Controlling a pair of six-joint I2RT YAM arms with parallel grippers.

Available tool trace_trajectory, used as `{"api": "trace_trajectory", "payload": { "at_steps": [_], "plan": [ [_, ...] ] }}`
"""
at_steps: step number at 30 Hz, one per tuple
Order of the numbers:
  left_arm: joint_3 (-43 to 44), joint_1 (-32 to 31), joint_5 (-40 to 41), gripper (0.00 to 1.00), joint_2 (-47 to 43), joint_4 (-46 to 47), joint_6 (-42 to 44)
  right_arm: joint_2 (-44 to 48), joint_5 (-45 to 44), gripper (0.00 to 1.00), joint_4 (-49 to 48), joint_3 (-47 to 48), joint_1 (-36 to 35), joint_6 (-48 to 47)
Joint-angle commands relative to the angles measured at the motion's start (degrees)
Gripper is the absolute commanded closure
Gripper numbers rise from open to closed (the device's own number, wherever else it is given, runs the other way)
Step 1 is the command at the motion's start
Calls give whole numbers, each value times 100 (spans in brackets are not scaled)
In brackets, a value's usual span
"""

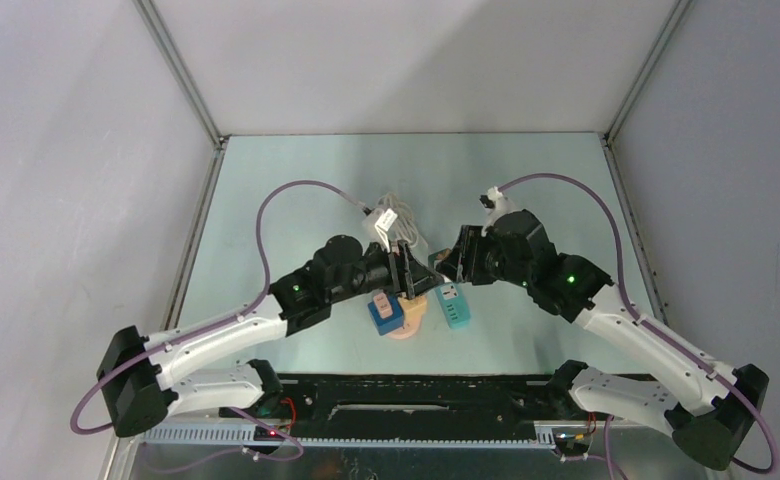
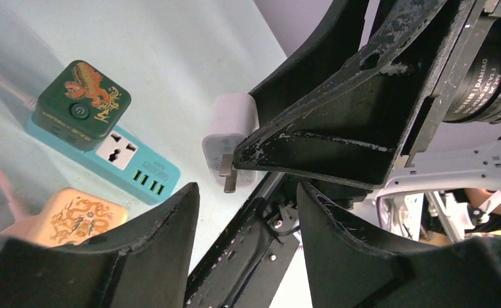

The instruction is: Insert the plug

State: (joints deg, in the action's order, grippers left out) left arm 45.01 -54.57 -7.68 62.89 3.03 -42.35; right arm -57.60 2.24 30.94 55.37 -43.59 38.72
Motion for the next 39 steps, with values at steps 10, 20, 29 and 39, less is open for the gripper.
{"api": "trace_trajectory", "payload": {
  "at_steps": [10, 20, 29, 39],
  "plan": [
    [-283, -69, 349, 42, 283, 1016, -237, 276, -181, 100, -542, 245, -71, 479],
    [-364, -72, 398, 50, 276, 1612, -332, 236, -137, 100, -690, 245, -151, 593],
    [-683, -72, 445, 77, 329, 2477, -656, 206, -33, 100, -738, 240, -193, 705],
    [-724, -59, 891, 100, 250, 2287, -397, 201, 168, 28, -685, 245, -54, 228]
  ]
}}
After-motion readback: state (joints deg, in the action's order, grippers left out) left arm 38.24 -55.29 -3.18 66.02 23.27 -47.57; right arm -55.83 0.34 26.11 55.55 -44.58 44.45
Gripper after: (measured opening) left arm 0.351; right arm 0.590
